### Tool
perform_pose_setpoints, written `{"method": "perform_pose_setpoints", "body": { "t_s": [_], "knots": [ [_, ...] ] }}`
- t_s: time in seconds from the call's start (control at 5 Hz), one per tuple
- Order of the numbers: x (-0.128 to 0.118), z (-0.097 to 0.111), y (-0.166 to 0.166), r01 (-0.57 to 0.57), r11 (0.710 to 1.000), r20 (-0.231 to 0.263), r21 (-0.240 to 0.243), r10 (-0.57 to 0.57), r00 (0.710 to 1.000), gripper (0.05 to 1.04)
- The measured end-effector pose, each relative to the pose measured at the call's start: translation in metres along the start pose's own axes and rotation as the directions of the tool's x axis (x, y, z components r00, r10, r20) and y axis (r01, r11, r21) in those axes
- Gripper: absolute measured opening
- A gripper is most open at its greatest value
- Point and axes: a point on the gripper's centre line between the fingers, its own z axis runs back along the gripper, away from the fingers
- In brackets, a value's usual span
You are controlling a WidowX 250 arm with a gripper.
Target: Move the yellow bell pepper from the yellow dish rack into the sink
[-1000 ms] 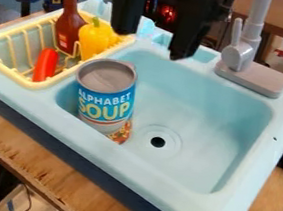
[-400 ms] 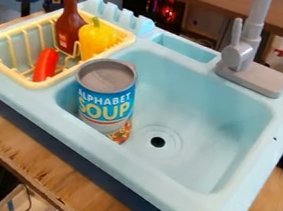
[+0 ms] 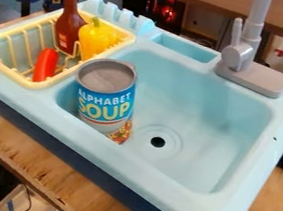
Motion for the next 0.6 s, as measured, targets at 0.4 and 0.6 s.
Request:
{"method": "perform_pose_setpoints", "body": {
  "t_s": [0.4, 0.6],
  "knots": [
    [0.021, -0.015, 0.007, 0.115, 0.993, 0.09, -0.026, -0.113, 0.99, 1.0],
    [0.025, -0.026, 0.012, 0.137, 0.989, 0.087, -0.057, -0.132, 0.987, 1.0]
  ]
}}
